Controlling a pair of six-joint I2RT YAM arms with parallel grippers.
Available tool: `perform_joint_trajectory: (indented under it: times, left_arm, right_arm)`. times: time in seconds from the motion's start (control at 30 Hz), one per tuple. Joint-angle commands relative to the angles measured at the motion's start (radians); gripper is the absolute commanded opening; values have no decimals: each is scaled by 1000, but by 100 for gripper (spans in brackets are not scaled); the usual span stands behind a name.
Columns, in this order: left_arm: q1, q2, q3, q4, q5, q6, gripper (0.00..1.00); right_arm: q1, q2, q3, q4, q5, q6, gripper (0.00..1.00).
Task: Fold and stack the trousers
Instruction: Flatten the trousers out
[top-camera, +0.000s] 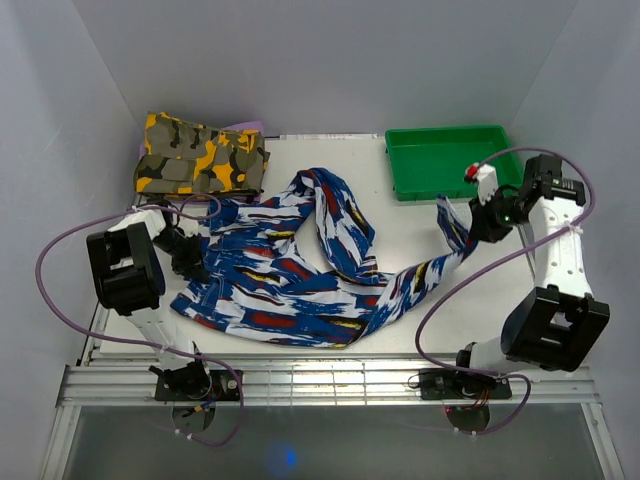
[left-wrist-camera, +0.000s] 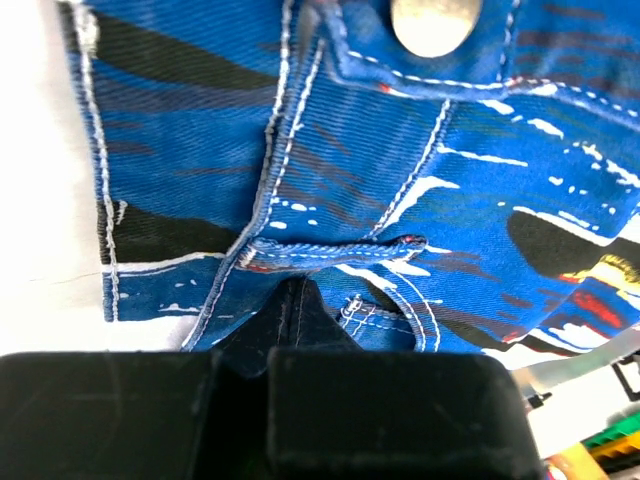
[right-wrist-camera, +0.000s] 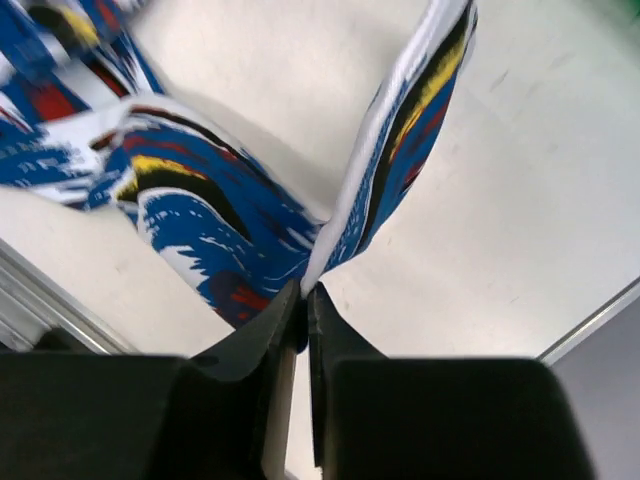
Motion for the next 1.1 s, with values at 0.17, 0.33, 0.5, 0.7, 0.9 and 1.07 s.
perform_joint_trajectory:
  times: [0.17,0.33,0.5,0.7,0.9,1.07]
  left_arm:
    - [37,84,34,77,-178,27,0]
    - [40,78,37,77,-215,35,0]
    - [69,62,7,91,-256,56,0]
    - [86,55,-4,98,-261,82,0]
    - [86,53,-9,98,-230,73,0]
    - [86,50,-13,98,-235,76,0]
  right_arm:
    - [-106,61,-240,53,289,-196,98]
    - [-104,167,34,28,251,-49,98]
    - [-60,317,244,-19,345,28,96]
    - [27,507,521,-137,344,14,92]
    - [98,555,318,-36,411,-79,83]
    - [100,596,246,12,444,-174,75]
